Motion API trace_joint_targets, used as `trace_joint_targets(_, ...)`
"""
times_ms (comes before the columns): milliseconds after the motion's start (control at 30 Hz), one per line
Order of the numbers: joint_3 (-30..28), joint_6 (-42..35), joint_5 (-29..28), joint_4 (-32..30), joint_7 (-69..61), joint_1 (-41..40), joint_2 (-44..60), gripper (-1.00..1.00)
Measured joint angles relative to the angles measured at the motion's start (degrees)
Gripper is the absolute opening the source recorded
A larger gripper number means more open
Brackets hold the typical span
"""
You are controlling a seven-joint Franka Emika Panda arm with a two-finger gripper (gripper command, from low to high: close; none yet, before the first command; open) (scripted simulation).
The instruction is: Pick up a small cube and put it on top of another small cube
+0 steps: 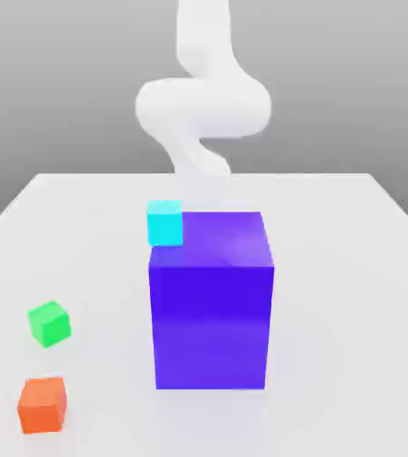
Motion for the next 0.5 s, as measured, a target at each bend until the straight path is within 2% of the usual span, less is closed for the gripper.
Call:
trace_joint_targets(267, -5.4, 1.4, 7.4, 4.1, -21.1, 11.5, 16.9, 0.0)
trace_joint_targets(500, -6.0, 2.6, 13.5, 7.6, -39.0, 17.5, 31.5, 0.0)
